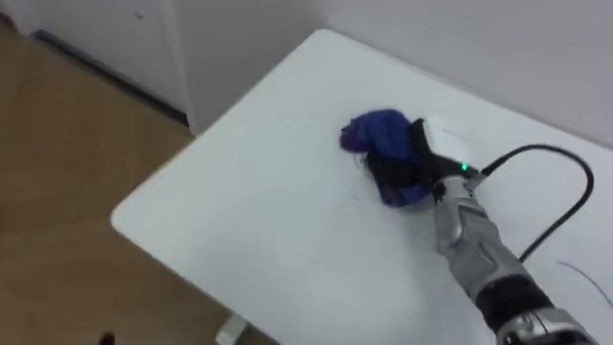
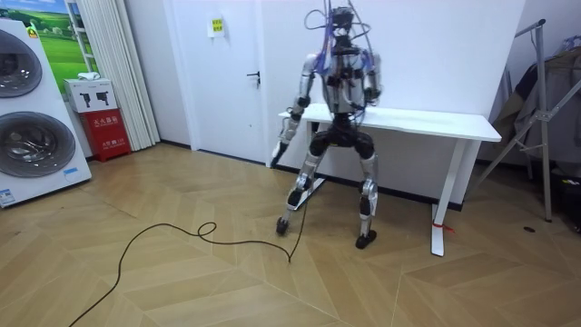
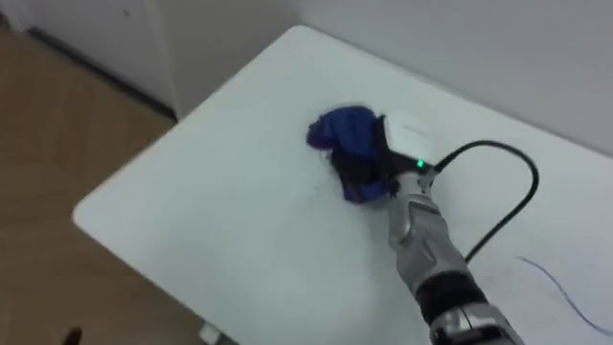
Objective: Wipe table
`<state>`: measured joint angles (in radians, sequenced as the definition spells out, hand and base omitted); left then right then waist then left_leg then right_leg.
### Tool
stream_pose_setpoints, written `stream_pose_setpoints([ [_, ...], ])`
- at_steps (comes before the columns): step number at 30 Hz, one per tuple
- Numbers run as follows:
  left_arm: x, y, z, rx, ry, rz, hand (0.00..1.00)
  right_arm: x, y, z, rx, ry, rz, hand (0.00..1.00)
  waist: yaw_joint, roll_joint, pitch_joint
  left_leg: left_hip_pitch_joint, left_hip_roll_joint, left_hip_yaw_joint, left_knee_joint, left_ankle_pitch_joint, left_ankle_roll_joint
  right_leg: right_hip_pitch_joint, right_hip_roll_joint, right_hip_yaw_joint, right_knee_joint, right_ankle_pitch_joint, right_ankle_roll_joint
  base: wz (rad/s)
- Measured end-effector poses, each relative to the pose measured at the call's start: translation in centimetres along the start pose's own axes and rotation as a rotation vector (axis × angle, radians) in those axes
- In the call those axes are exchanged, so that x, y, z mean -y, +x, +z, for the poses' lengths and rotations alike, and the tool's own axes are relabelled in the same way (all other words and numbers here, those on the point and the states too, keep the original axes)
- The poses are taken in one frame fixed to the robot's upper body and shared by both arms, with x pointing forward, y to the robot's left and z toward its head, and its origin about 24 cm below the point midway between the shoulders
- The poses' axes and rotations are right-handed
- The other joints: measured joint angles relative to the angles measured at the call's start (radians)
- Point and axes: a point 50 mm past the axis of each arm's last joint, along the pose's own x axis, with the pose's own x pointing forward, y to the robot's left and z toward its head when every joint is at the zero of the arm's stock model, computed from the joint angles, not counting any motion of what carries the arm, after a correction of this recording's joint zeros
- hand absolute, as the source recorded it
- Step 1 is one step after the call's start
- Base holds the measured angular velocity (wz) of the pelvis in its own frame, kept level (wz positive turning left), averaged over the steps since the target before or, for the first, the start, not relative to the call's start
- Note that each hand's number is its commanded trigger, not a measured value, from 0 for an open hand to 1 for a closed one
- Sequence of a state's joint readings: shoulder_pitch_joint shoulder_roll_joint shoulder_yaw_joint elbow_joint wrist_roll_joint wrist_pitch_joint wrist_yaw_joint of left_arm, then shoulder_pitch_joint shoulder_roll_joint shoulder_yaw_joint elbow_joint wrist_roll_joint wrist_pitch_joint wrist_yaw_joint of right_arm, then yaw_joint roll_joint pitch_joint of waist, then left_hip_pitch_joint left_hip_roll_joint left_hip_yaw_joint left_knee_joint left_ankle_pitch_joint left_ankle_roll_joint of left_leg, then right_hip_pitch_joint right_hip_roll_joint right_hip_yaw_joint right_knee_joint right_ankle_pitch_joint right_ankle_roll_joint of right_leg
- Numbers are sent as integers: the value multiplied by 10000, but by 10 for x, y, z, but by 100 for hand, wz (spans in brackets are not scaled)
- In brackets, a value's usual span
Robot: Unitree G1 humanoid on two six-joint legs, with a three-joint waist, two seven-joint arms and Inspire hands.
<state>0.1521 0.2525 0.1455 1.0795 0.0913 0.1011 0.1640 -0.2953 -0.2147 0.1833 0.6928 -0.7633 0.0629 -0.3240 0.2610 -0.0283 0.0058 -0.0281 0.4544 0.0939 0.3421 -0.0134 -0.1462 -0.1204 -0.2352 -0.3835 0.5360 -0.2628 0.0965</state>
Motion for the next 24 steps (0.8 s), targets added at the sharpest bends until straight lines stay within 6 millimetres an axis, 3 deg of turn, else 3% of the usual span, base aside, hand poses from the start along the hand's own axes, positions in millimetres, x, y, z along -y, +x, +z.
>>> stream_pose_setpoints([
  [2, 5, -2, -11, -241, 58, -269, 0, 0, -11, -25, -780, 188, -72, 100, -567, -86, -29, -250, -260, 543, 430, -140, 88, 135, 184, -91, -121, -175, -271, 10],
  [3, 8, -4, -15, -289, 91, -399, 0, -1, -17, -38, -1290, 277, -70, 100, -859, -43, -53, -319, -537, 631, 944, -571, 117, 376, 334, -99, -396, -151, -407, -19],
  [4, 13, -7, -24, -427, 94, -522, 0, -1, -23, -50, -1810, 387, -90, 100, -1007, -78, -8, -349, -1127, 658, 1477, -1359, 263, 594, 516, 36, -722, -77, -536, -35],
  [5, 16, -8, -26, -443, 86, -592, 0, 0, -25, -56, -2005, 403, -128, 100, -1018, 20, 15, -385, -1450, 679, 1697, -1726, 263, 684, 601, 108, -891, -24, -591, -61],
  [6, 18, -10, -30, -494, 3, -678, 0, 2, -27, -62, -2303, 467, -169, 100, -984, 75, -21, -541, -2113, 680, 1855, -2272, 501, 736, 738, 318, -1097, 86, -676, -68],
  [7, 18, -11, -31, -539, 17, -683, 0, 2, -27, -64, -2350, 458, -159, 100, -966, 114, -25, -705, -2819, 655, 1645, -2513, 752, 791, 826, 420, -1276, 180, -739, -66],
  [8, 18, -10, -31, -543, 11, -670, 0, 3, -27, -64, -2346, 440, -166, 100, -960, 201, -42, -767, -3160, 654, 1384, -2508, 819, 794, 875, 571, -1330, 226, -722, -66],
  [9, 18, -11, -29, -506, -165, -656, 0, 2, -27, -63, -2332, 548, -177, 100, -870, 200, -35, -771, -3726, 661, 889, -2364, 1316, 762, 977, 984, -1446, 298, -650, -75],
  [10, 16, -12, -32, -488, -357, -562, 0, -1, -28, -61, -2290, 654, -153, 100, -811, 185, -124, -476, -3819, 708, 422, -2297, 1322, 739, 1148, 1205, -1703, 408, -597, -71],
  [14, 15, -13, -25, -239, -739, -250, 0, -8, -40, -63, -1996, 906, -424, 100, -1074, 221, -147, -97, -3847, 933, -337, -2113, 1342, 1151, 1343, 1301, -2641, 867, -523, -18],
  [17, 15, -13, -26, -254, -812, 10, 0, -15, -55, -71, -1981, 804, -839, 100, -1423, 120, -215, 319, -3992, 916, -959, -1945, 1323, 1491, 1327, 1244, -3009, 922, -470, 4],
  [18, 15, -13, -20, -76, -1013, 70, 0, -14, -59, -77, -2139, 832, -1168, 100, -1568, 34, -171, 351, -4038, 902, -1095, -1809, 1340, 1494, 1313, 1198, -3127, 991, -470, 15],
  [19, 12, -12, -17, 29, -1160, 155, 0, -16, -66, -85, -2426, 851, -1408, 100, -1819, -35, -183, 347, -4094, 769, -1252, -1681, 1359, 1578, 1296, 1048, -3294, 1075, -465, 28],
  [20, 11, -12, -18, 32, -1262, 221, 0, -18, -72, -91, -2679, 859, -1487, 100, -1953, -64, -201, 368, -4127, 675, -1313, -1641, 1363, 1663, 1289, 978, -3355, 1091, -448, 37],
  [24, 0, -13, -26, -75, -1325, 640, 0, -27, -129, -144, -5099, 616, -1791, 100, -2311, -388, -319, 695, -4198, 374, -1424, -1630, 1345, 2284, 1293, 739, -3726, 1063, -359, 23],
])
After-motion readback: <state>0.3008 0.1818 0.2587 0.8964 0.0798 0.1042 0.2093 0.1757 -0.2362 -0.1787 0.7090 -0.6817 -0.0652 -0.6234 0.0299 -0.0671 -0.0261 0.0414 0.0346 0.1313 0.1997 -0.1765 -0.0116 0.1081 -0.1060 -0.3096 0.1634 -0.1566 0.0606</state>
